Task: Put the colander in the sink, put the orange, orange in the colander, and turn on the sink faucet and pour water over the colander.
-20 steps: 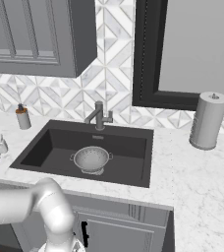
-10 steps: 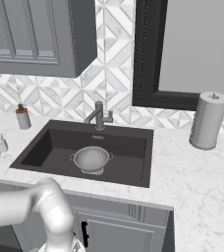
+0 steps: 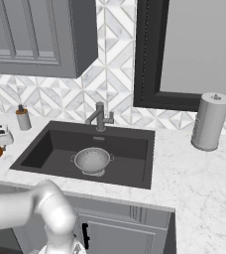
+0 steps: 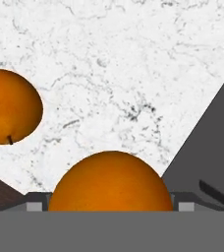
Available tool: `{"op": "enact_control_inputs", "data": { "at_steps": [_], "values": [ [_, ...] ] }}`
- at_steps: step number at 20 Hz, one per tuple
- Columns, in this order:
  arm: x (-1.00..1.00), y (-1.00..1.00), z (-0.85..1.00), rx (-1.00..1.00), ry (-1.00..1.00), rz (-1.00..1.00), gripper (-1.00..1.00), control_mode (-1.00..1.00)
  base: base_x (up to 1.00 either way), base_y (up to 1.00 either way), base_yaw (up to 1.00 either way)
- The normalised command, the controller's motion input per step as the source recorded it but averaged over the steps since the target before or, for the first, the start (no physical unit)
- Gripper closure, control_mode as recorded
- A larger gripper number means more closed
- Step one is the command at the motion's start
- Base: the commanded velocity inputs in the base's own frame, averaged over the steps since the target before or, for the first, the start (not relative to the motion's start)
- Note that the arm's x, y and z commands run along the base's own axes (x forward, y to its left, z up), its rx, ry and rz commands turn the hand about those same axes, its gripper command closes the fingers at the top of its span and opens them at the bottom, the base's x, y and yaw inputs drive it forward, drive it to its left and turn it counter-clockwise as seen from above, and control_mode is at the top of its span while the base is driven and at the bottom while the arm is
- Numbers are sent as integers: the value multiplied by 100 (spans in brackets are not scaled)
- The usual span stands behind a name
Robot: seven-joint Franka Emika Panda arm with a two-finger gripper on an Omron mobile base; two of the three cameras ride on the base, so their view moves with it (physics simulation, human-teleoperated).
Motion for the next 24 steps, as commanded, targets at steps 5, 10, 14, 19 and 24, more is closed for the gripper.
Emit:
{"op": "enact_control_inputs", "data": {
  "at_steps": [5, 10, 14, 19, 24],
  "values": [
    [0, -71, 11, 0, -3, -5, 100, -100, 0, 0, 0],
    [-1, -83, 0, 0, -3, -9, 100, -100, 0, 0, 0],
    [0, -86, 11, 0, 0, -15, 100, -100, 0, 0, 0],
    [0, -83, 16, 0, 0, -19, 100, -100, 0, 0, 0],
    [0, -69, 1, 0, -2, -23, 100, -100, 0, 0, 0]
  ]
}}
